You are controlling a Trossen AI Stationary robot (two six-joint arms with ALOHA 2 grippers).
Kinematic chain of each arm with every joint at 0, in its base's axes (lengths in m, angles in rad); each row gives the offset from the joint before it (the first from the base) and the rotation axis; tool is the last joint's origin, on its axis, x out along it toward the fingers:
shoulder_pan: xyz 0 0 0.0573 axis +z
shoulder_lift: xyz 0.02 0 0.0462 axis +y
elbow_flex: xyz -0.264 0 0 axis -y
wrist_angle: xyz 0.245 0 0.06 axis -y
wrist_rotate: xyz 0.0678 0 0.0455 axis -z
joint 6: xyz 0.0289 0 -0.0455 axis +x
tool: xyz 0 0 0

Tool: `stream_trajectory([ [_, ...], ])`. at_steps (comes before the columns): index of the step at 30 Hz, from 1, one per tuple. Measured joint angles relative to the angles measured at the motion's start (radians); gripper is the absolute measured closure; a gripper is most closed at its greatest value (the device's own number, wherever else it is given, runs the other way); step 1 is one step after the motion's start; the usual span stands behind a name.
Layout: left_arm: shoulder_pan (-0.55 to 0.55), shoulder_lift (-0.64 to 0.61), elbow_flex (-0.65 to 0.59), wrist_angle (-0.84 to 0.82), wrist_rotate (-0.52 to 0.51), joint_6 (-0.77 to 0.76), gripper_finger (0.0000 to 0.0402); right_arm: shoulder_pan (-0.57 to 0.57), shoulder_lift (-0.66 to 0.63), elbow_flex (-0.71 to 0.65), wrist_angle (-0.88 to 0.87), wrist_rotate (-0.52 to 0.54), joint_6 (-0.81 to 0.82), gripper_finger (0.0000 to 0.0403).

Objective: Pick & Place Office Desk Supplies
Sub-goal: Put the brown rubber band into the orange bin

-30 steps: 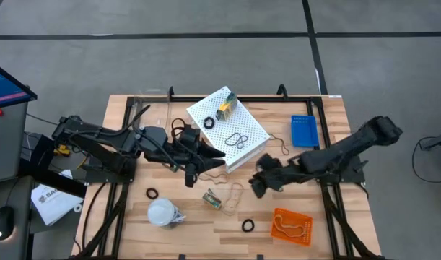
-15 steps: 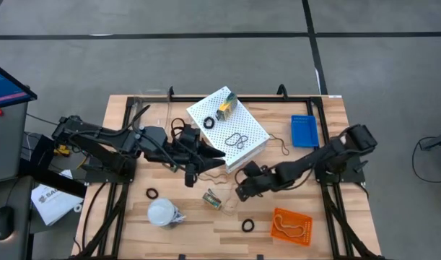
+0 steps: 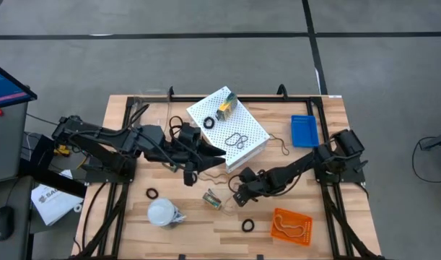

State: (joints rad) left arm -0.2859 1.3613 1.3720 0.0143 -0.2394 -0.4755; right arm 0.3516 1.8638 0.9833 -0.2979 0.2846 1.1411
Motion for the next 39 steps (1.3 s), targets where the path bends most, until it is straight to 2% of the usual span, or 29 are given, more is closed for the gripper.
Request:
stream_trajectory([
  [6, 0.000, 0.000, 0.000, 0.013, 0.000, 0.000, 0.0274, -0.017, 0.003, 0.001, -0.006, 0.006, -0.042, 0.0298],
  [12, 0.000, 0.000, 0.000, 0.013, 0.000, 0.000, 0.0274, -0.016, -0.002, -0.001, -0.020, 0.017, -0.076, 0.0392],
  [18, 0.000, 0.000, 0.000, 0.013, 0.000, 0.000, 0.0274, 0.006, -0.058, -0.007, -0.081, 0.026, -0.047, 0.0398],
  [26, -0.002, 0.000, 0.000, 0.012, 0.000, 0.000, 0.0274, 0.084, -0.281, -0.005, -0.231, 0.131, 0.069, 0.0401],
  [31, -0.002, 0.000, 0.000, 0.011, 0.000, 0.001, 0.0274, 0.141, -0.422, -0.005, -0.324, 0.136, 0.114, 0.0402],
  [39, -0.002, 0.000, 0.000, 0.009, 0.000, 0.005, 0.0274, 0.287, -0.640, -0.005, -0.564, 0.195, 0.377, 0.0402],
])
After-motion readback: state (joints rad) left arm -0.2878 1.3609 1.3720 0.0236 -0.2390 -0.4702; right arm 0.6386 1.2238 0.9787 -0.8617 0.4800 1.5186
